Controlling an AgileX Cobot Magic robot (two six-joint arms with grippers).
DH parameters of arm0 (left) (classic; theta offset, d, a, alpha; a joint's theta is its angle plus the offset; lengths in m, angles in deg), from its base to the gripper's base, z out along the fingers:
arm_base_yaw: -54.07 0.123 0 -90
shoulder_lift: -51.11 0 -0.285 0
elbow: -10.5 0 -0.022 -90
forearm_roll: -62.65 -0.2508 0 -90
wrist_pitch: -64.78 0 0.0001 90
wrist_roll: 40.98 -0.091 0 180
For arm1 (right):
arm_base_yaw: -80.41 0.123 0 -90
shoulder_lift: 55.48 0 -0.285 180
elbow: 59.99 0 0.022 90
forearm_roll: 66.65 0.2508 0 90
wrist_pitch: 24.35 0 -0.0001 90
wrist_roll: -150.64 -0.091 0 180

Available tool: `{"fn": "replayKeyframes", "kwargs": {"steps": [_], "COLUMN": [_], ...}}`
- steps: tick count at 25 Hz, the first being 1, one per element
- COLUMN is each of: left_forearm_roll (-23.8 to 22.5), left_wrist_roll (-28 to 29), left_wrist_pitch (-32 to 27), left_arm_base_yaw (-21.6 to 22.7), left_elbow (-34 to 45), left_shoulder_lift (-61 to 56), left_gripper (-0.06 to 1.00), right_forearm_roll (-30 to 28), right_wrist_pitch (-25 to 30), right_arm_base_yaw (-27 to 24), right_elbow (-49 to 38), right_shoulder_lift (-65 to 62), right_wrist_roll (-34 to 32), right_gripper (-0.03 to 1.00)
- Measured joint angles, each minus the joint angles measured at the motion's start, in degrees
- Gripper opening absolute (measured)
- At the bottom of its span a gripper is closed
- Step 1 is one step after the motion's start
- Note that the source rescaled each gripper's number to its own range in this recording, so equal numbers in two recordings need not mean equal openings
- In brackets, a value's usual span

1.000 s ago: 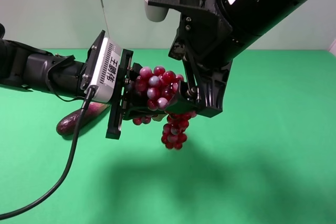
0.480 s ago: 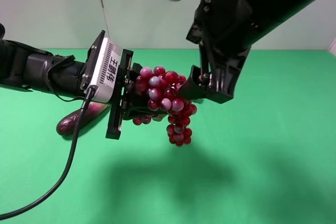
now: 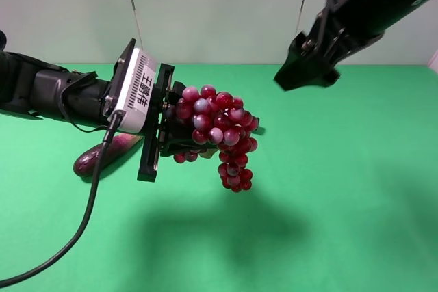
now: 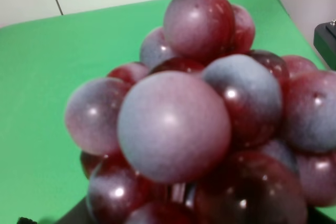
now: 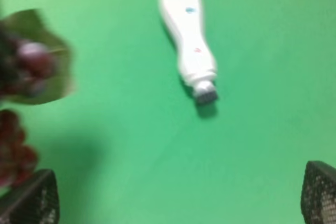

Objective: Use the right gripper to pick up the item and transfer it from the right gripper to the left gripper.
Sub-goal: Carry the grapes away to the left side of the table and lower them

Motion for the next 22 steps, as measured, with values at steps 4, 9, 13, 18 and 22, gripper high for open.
{"fn": "replayKeyframes", "kwargs": {"steps": [4, 9, 13, 18, 22], "left_forearm_roll": [0.0, 0.0, 0.0, 0.0, 0.0], "left_wrist_roll": [0.0, 0.0, 0.0, 0.0, -0.9], "left_wrist_pitch": [-0.1, -1.1, -2.1, -2.2, -2.2], "left_arm_base_yaw": [0.0, 0.0, 0.0, 0.0, 0.0], "left_elbow": [0.0, 0.0, 0.0, 0.0, 0.0], "left_shoulder_lift": [0.0, 0.0, 0.0, 0.0, 0.0], "left_gripper": [0.01, 0.01, 0.01, 0.01, 0.01], "right_forearm_roll": [5.3, 5.1, 3.1, 0.0, -1.4], "right_wrist_pitch": [0.1, 0.1, -0.4, -1.8, -3.4], "right_arm_base_yaw": [-11.3, -21.5, -23.9, -23.9, -23.9], "right_elbow": [-1.2, -5.4, -11.8, -19.5, -23.6], "right_shoulder_lift": [0.0, -2.2, -8.4, -20.4, -32.7], "right_wrist_roll": [-6.0, -15.6, -19.7, -25.2, -26.4], "right_gripper": [1.0, 1.0, 1.0, 1.0, 1.0]}}
